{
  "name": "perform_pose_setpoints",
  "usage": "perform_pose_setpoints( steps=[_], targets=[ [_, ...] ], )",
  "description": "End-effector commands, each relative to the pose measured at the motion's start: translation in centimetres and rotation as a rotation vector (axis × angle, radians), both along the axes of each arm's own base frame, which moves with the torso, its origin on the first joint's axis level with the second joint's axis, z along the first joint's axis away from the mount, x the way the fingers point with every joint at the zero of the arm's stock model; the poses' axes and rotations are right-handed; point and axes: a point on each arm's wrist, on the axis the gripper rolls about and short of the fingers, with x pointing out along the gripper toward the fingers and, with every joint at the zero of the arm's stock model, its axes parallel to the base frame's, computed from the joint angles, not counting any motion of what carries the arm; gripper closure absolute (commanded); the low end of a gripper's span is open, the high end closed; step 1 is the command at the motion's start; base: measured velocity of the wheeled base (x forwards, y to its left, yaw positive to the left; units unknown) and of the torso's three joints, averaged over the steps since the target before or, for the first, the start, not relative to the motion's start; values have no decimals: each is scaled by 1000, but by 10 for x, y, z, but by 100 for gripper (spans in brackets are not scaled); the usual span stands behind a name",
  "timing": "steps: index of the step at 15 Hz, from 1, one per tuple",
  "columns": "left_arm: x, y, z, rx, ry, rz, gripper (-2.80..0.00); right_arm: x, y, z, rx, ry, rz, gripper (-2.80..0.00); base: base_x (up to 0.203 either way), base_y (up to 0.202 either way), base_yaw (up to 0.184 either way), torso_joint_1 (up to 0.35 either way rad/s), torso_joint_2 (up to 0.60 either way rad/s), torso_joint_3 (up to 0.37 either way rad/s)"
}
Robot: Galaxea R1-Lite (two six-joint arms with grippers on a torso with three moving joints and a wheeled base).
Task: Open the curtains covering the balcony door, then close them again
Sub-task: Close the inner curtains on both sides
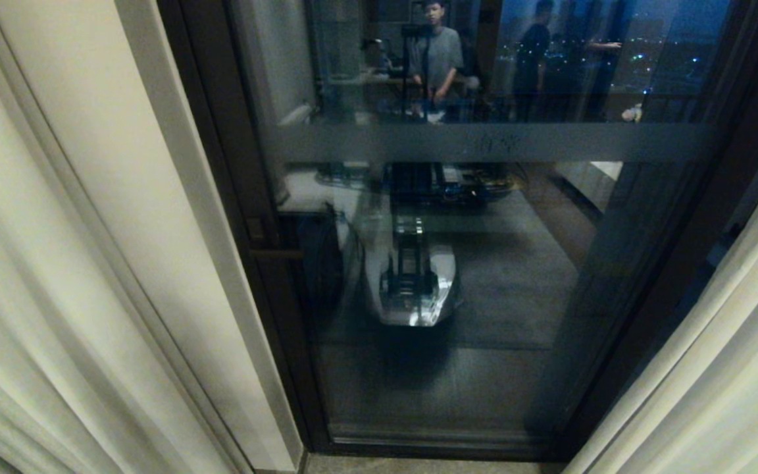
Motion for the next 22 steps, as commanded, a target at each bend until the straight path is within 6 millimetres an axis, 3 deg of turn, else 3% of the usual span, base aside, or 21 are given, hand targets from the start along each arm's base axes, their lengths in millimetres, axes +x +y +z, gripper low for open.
perform_pose_setpoints(
  steps=[1, 3, 6, 9, 12, 18, 22],
  targets=[
    [0, 0, 3, 22, -26, 3, 0, 0, 0, 0, -1, 2, 0, 0, 0, 0, 0, 0, 0, 0],
    [-1, 0, 4, 23, -38, 12, 0, 0, 0, 0, -1, 2, 0, 0, 0, 0, 0, 0, 0, 0],
    [-8, 0, 22, 16, -89, 5, 0, 0, 0, 0, -1, 1, 0, 0, 0, 0, 0, 0, 0, 0],
    [-22, 0, 53, 16, -93, 1, 0, 0, 0, 0, -1, 1, 0, 0, 0, 0, 0, 0, 0, 0],
    [-12, 0, 89, 15, -7, 9, 0, 0, 0, 0, -1, -1, 0, 0, 0, 0, 0, 0, 0, 0],
    [58, 2, 178, -33, 118, 78, 0, 0, 0, 0, -1, 1, 0, 0, 0, 0, 0, 0, 0, 0],
    [130, 6, 225, -77, 58, 247, 0, 0, 0, 0, -1, 2, 0, 0, 0, 0, 0, 0, 0, 0]
  ],
)
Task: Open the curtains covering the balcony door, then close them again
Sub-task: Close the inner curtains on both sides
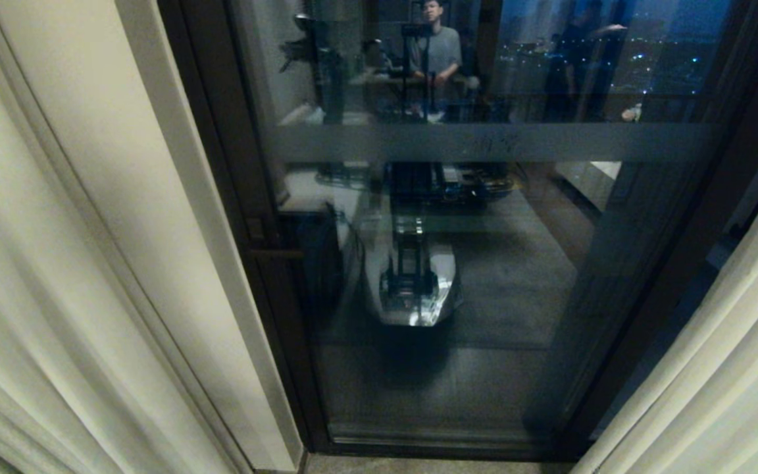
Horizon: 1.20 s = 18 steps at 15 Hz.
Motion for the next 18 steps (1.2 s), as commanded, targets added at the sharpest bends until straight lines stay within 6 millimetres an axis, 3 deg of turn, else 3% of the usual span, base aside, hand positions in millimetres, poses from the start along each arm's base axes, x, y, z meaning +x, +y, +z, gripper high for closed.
perform_pose_setpoints(
  steps=[1, 6, 11, 12, 18],
  targets=[
    [57, 3, 6, -12, 69, 74, 0, 0, 0, 0, -1, -1, 1, 0, 0, 0, 0, 0, 0, 0],
    [125, 38, 29, -30, -25, 313, 0, 0, 0, 0, -1, 0, 1, 0, 0, 0, 0, 0, 0, 0],
    [163, 67, 31, -31, -33, 407, 0, 0, 0, 0, -1, 0, 1, 0, 0, 0, 0, 0, 0, 0],
    [167, 68, 30, -36, -31, 408, -280, 0, 0, 0, -1, 2, 1, 0, 0, 0, 0, 0, 0, 0],
    [180, 72, 23, -46, -4, 415, -280, 0, 0, 0, -1, 1, 1, 0, 0, 0, 0, 0, 0, 0]
  ],
)
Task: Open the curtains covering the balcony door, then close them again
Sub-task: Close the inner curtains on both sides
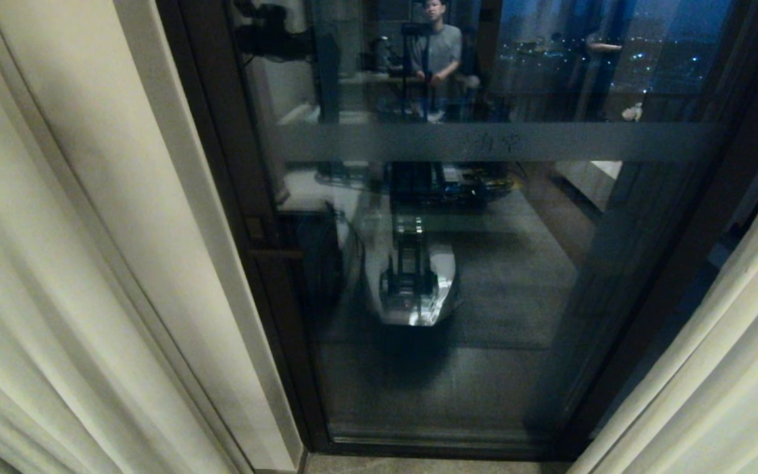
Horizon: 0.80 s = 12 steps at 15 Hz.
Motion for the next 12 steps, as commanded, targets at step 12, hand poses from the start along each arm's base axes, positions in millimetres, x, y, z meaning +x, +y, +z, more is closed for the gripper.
perform_pose_setpoints(
  steps=[12],
  targets=[
    [75, 36, -24, -30, 66, 71, -280, 0, 0, 0, -1, 0, 1, 0, 0, 0, 0, 0, 0, 0]
  ],
)
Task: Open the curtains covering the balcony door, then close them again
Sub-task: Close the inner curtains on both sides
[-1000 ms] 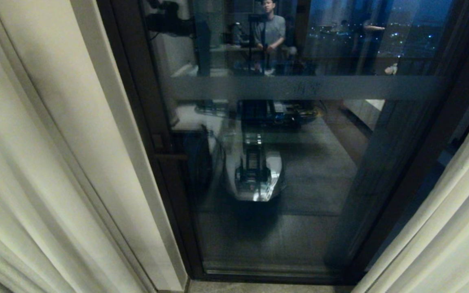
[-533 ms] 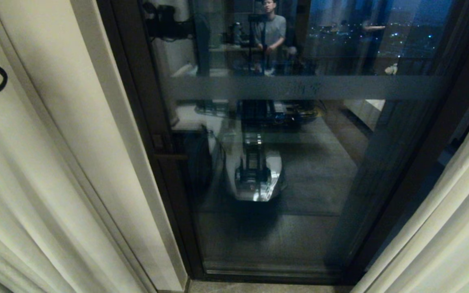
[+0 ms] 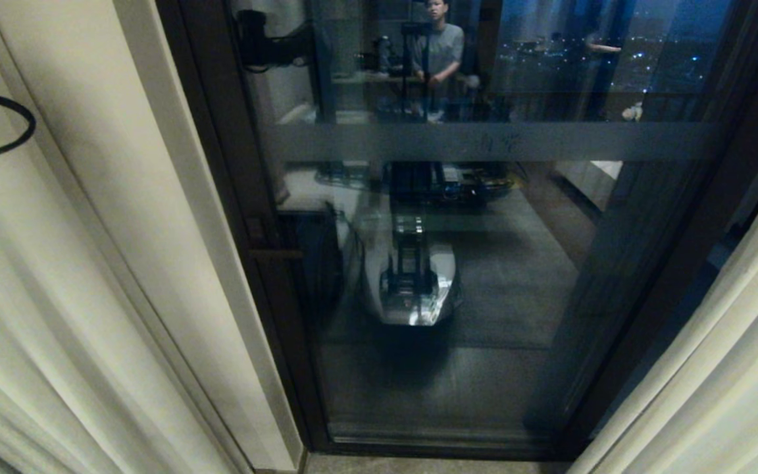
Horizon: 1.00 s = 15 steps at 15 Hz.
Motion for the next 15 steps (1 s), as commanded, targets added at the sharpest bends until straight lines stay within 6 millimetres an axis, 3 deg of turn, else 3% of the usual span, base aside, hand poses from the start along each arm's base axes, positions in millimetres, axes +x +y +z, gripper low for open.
perform_pose_setpoints(
  steps=[1, 6, 11, 12, 15],
  targets=[
    [20, 10, -10, -7, 21, 12, -280, 0, 0, 0, -1, 2, 1, 0, 0, 0, 0, 0, 0, 0],
    [48, 37, -11, 5, -2, 57, -280, 0, 0, 0, -1, 1, 1, 0, 0, 0, 0, 0, 0, 0],
    [55, 41, -15, 4, 1, 60, -280, 0, 0, 0, -1, 1, 1, 0, 0, 0, 0, 0, 0, 0],
    [56, 42, -16, 4, 2, 60, 0, 0, 0, 0, -1, 0, 1, 0, 0, 0, 0, 0, 0, 0],
    [58, 44, -16, 24, -51, 66, 0, 0, 0, 0, -1, 1, 1, 0, 0, 0, 0, 0, 0, 0]
  ],
)
